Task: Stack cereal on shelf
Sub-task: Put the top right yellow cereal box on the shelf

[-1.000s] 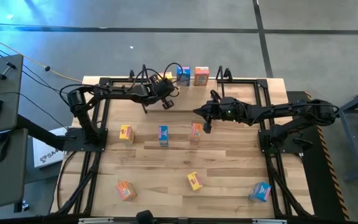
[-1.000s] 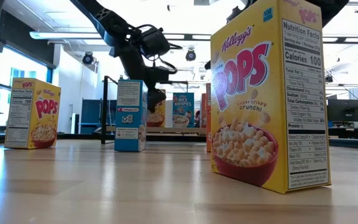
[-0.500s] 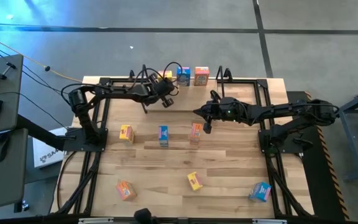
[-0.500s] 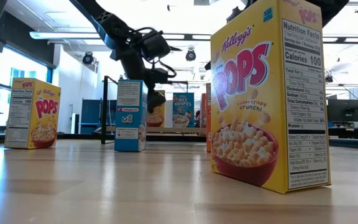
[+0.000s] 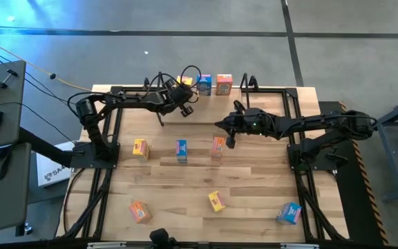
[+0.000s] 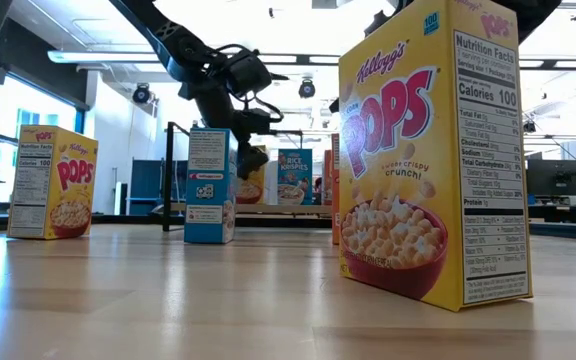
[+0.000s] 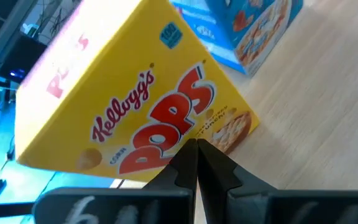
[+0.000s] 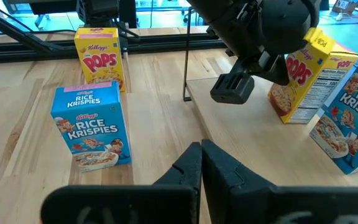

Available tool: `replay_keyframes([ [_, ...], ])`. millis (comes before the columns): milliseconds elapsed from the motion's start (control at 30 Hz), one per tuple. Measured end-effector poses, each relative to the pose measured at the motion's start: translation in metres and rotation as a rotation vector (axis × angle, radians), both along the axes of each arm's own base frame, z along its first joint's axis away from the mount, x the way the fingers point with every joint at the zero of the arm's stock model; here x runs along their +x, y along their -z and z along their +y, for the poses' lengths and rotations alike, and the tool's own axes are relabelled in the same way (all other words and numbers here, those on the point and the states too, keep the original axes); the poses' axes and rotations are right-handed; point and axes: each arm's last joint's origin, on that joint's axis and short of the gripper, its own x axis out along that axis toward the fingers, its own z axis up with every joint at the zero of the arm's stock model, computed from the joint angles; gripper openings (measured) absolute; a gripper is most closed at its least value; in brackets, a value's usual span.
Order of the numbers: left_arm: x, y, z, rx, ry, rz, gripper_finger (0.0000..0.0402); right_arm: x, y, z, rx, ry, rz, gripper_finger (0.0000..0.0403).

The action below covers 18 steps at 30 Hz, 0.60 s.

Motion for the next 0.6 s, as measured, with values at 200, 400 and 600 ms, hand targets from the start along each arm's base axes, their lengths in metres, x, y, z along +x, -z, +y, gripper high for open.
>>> replay_keyframes([
  [200,0.0006,-0.0010,0.0018,-0.002,0.007,-0.021,0.0000,0.0000,0.0000,0.0000,0.000,0.000,0.000,0.0000],
  [400,-0.0004,-0.0022,0.0062,0.007,-0.002,-0.036,0.0000,0.0000,0.0001,0.0000,0.000,0.000,0.000,0.0000],
  [600,0.0007,-0.0033,0.0070,0.015,0.010,-0.045,0.0000,0.0000,0.0000,0.0000,0.000,0.000,0.000,0.0000],
])
